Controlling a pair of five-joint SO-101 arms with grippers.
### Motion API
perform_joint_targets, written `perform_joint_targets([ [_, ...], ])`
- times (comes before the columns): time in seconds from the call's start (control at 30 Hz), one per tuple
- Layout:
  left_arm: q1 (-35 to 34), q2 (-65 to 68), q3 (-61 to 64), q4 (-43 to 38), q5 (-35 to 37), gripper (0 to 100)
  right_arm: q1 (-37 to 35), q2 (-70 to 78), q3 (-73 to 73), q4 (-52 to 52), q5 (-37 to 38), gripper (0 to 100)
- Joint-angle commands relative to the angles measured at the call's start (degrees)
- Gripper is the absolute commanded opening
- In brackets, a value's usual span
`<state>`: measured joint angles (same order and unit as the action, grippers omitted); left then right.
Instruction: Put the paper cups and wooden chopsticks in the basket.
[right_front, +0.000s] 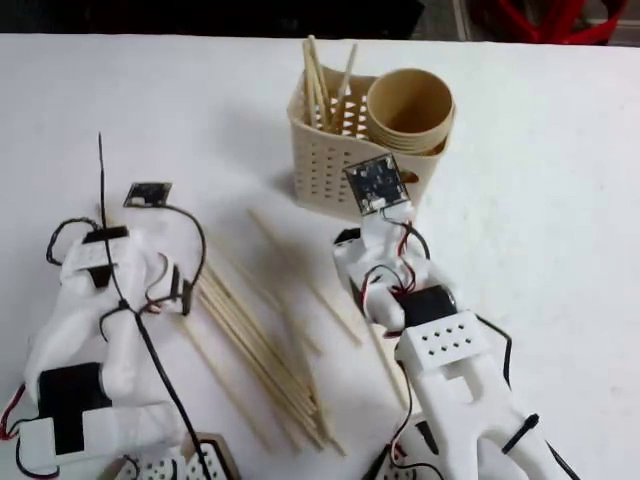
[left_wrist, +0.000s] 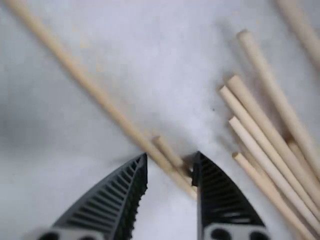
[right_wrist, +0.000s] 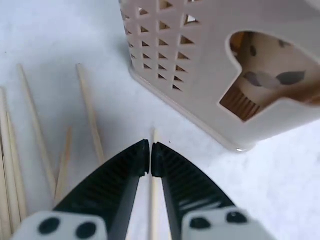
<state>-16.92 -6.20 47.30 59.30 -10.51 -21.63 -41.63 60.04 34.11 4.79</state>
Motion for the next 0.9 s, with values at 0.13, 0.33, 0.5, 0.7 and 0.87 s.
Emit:
perform_joint_targets([
  [0.13,4.0,0.3,-2.8,-5.0,0.7,3,0.7,-1.9,-1.2,-1.2,0.1,2.1],
  [0.33,5.1,-0.3,-3.4,-8.9,0.7,2,0.7,-1.9,-1.2,-1.2,0.1,2.1],
  [0.5,5.2,-0.3,-8.4,-7.5,0.7,2,0.7,-1.9,-1.2,-1.2,0.1,2.1],
  [0.7,5.5,-0.3,-17.6,-0.6,0.7,2,0.7,-1.9,-1.2,-1.2,0.1,2.1],
  [0.87,5.6,-0.3,-26.7,5.0,0.8,2,0.7,-1.9,-1.2,-1.2,0.1,2.1],
])
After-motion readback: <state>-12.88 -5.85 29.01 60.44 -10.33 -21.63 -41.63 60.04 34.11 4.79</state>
